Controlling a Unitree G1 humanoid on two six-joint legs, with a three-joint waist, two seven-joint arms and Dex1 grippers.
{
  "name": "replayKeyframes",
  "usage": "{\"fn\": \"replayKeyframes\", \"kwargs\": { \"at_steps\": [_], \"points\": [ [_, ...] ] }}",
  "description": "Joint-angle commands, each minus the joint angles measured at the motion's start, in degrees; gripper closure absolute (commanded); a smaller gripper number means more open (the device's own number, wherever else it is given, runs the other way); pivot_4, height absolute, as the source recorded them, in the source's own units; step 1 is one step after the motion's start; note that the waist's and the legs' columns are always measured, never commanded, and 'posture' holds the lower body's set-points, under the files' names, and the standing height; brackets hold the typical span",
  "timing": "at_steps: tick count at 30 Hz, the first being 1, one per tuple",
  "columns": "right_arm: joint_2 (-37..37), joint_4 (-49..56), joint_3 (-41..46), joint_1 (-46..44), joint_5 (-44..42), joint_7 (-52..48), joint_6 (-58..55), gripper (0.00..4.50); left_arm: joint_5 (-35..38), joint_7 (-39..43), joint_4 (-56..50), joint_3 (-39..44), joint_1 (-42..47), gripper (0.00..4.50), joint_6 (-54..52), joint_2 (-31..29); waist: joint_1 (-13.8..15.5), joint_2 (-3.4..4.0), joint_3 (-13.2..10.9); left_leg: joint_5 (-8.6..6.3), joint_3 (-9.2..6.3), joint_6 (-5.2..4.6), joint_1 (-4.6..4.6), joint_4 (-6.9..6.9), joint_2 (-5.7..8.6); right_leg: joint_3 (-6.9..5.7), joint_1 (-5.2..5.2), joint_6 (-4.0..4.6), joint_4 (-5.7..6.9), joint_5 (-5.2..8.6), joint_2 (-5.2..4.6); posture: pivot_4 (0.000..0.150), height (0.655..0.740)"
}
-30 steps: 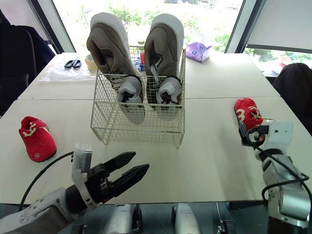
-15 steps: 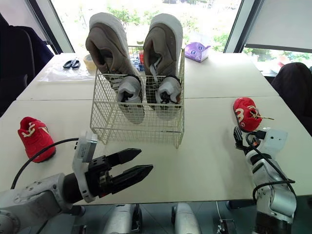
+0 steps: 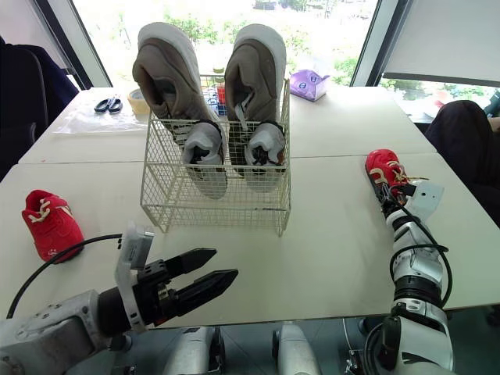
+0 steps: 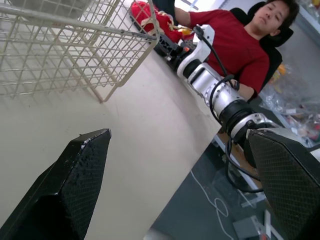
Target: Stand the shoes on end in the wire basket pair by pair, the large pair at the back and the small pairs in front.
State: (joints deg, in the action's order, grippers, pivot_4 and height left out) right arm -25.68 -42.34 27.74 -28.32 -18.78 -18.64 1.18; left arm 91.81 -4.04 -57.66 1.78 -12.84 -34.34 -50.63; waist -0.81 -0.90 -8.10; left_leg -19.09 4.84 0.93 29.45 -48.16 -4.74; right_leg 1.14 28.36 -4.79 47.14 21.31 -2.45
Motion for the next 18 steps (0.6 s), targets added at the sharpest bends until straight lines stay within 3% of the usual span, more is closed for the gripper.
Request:
{"fn": "replayKeyframes", "kwargs": {
  "at_steps": [1,4,6,10,13,18],
  "points": [
    [-0.42,-1.46,-1.04,0.13,0.82,-0.45,1.86,2.99,0.16,1.29,-1.58,1.44,0.47,0.0,1.61,-0.19,0.0,-0.01,0.02,0.0,0.0,0.0,-0.01,0.0,0.0,0.02,0.0,0.0,0.0,0.0,0.0,0.15,0.6552],
    [-1.03,5.06,-1.98,0.58,0.93,-0.5,2.79,2.99,5.83,1.91,-0.22,4.95,1.37,0.0,4.22,-0.19,0.07,-0.01,0.02,0.0,-0.04,0.0,0.03,0.0,0.0,0.06,-0.01,0.0,0.07,0.0,-0.02,0.15,0.6552],
    [-3.34,11.45,-1.86,-2.3,0.15,-0.43,2.3,2.99,11.13,4.26,3.31,12.2,2.16,0.0,4.56,-2.58,0.03,0.13,-0.06,0.0,-0.01,0.0,0.14,0.0,0.0,0.17,0.08,0.0,0.2,0.0,-0.05,0.15,0.6552],
    [-9.19,20.06,-1.89,-13.3,-4.18,-4.54,-0.7,2.99,16.29,11.89,14.87,23.91,7.16,0.0,2.28,-6.6,-0.18,1.18,-0.43,0.03,0.12,0.01,0.55,-0.04,0.06,0.26,0.56,-0.01,0.36,-0.01,-0.09,0.15,0.6552],
    [-12.82,26.05,-5.98,-21.04,-6.48,-12.6,-3.07,2.99,17.34,14.12,23.25,23.71,18.46,0.0,2.93,-6.7,-0.1,1.12,-0.44,0.04,0.07,0.01,0.92,-0.03,0.05,0.21,0.92,-0.05,0.4,-0.02,0.02,0.15,0.6552],
    [-16.1,33.52,-11.47,-28.63,-10.05,-22.84,-8.93,2.99,11.71,10.07,32.57,18.5,37.86,0.0,5.56,0.16,0.37,0.24,0.06,-0.06,-0.6,-0.14,0.87,0.15,-0.27,0.03,0.48,-0.19,0.01,-0.09,0.75,0.15,0.6552]
  ]
}}
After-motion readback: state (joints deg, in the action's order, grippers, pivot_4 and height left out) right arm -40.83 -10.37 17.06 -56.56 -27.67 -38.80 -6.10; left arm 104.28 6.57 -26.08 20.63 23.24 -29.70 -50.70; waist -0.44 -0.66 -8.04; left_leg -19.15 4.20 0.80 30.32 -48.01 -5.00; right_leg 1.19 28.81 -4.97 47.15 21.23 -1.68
